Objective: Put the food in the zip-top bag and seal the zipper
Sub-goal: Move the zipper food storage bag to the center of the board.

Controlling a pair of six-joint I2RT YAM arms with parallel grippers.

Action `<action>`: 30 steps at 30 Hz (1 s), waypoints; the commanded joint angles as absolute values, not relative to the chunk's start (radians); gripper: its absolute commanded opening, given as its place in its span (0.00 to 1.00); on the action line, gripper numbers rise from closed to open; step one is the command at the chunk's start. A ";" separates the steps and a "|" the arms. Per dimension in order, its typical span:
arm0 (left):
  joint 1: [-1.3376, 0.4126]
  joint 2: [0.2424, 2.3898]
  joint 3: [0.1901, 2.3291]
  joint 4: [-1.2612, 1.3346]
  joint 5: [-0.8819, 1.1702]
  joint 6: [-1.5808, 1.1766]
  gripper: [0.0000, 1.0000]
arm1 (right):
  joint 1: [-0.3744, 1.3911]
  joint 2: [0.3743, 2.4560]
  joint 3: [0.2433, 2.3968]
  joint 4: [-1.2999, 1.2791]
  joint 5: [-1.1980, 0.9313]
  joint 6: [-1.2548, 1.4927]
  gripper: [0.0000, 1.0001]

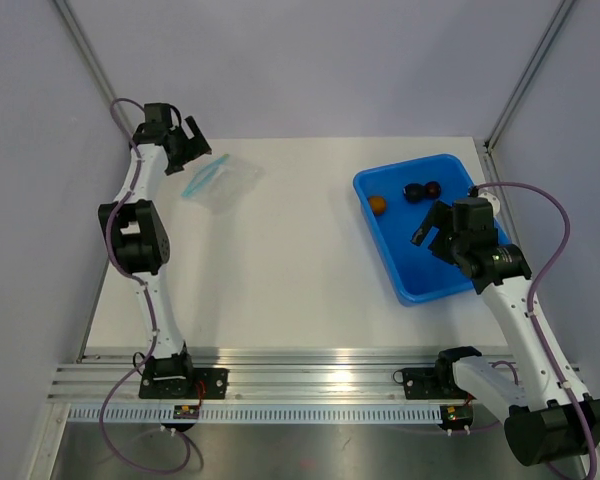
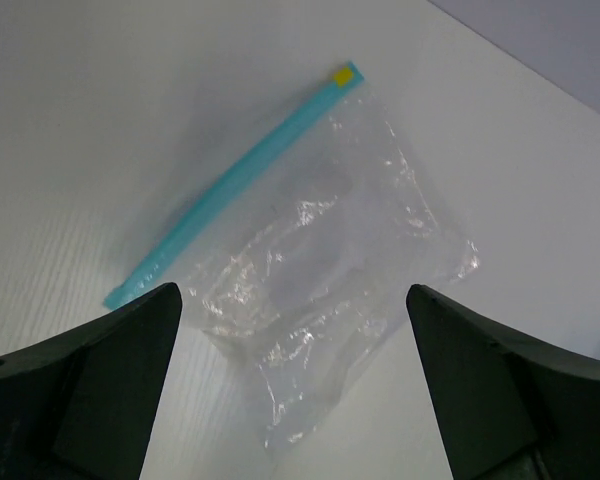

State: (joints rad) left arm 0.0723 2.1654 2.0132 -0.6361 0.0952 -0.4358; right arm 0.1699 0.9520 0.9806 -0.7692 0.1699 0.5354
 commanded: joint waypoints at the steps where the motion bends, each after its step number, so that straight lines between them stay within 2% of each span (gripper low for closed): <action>1: 0.101 2.285 2.126 -0.537 0.218 -0.471 0.99 | 0.167 0.942 0.973 -0.772 0.158 0.551 0.99; 5: 0.104 2.390 2.175 -0.494 0.371 -0.521 0.99 | 0.167 0.940 0.974 -0.784 0.163 0.563 1.00; 8: 0.091 2.378 2.128 -0.482 0.440 -0.541 0.99 | 0.167 0.933 0.970 -0.785 0.164 0.575 0.99; 18: -0.020 2.034 1.616 -0.293 0.437 -0.540 0.98 | 0.169 0.945 0.968 -0.759 0.111 0.589 0.99; 25: -0.080 1.908 1.435 -0.324 0.433 -0.505 0.96 | 0.169 0.924 0.956 -0.779 0.113 0.583 0.99; 30: -0.080 1.848 1.454 -0.391 0.286 -0.448 0.99 | 0.169 0.905 0.943 -0.785 0.097 0.598 1.00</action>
